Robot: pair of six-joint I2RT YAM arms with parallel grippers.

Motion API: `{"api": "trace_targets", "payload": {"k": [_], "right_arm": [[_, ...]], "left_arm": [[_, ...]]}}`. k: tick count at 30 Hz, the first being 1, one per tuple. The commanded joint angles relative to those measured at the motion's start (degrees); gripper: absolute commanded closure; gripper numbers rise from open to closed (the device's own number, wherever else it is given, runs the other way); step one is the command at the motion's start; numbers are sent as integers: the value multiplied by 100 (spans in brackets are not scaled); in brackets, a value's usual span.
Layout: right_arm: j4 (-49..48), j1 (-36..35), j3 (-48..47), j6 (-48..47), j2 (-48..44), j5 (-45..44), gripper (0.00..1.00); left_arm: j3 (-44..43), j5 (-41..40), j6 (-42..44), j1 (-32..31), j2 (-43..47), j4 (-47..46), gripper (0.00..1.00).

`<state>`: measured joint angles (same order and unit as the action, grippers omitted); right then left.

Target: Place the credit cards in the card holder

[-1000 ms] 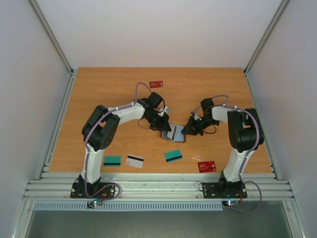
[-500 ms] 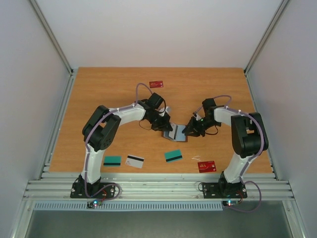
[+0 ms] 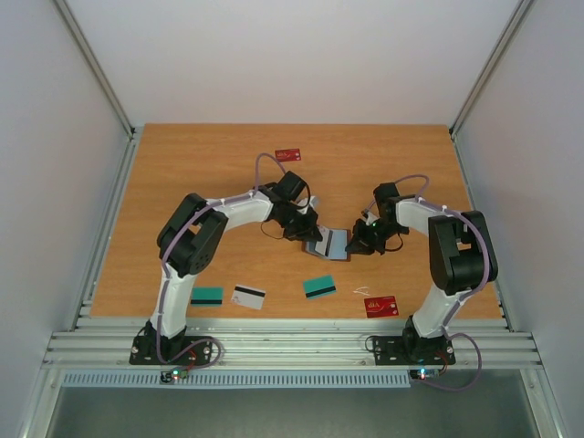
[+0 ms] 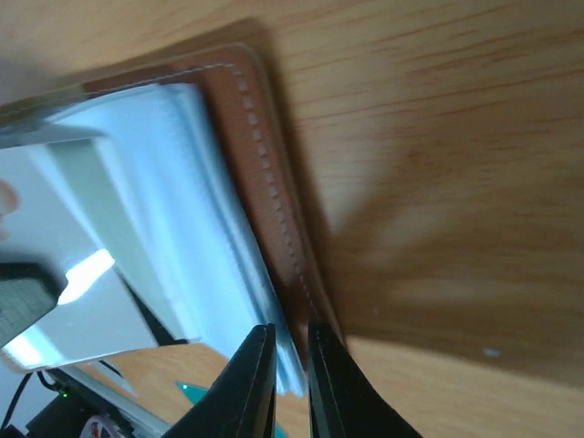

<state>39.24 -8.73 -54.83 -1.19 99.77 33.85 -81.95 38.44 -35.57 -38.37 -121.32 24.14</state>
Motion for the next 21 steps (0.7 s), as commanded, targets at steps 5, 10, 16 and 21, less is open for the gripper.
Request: {"api": "trace_targets", "payload": {"k": [5, 10, 16, 21], "right_arm": [[-377, -49, 271, 40, 500, 81, 90], [-458, -76, 337, 74, 569, 205, 91], [-468, -101, 350, 110, 536, 376, 91], [-500, -112, 341, 323, 537, 452, 91]], "left_arm": [[-243, -284, 68, -47, -328, 253, 100], [-313, -299, 35, -42, -453, 195, 100], [-310, -293, -45, -41, -519, 70, 100], [-299, -232, -59, -77, -547, 46, 100]]}}
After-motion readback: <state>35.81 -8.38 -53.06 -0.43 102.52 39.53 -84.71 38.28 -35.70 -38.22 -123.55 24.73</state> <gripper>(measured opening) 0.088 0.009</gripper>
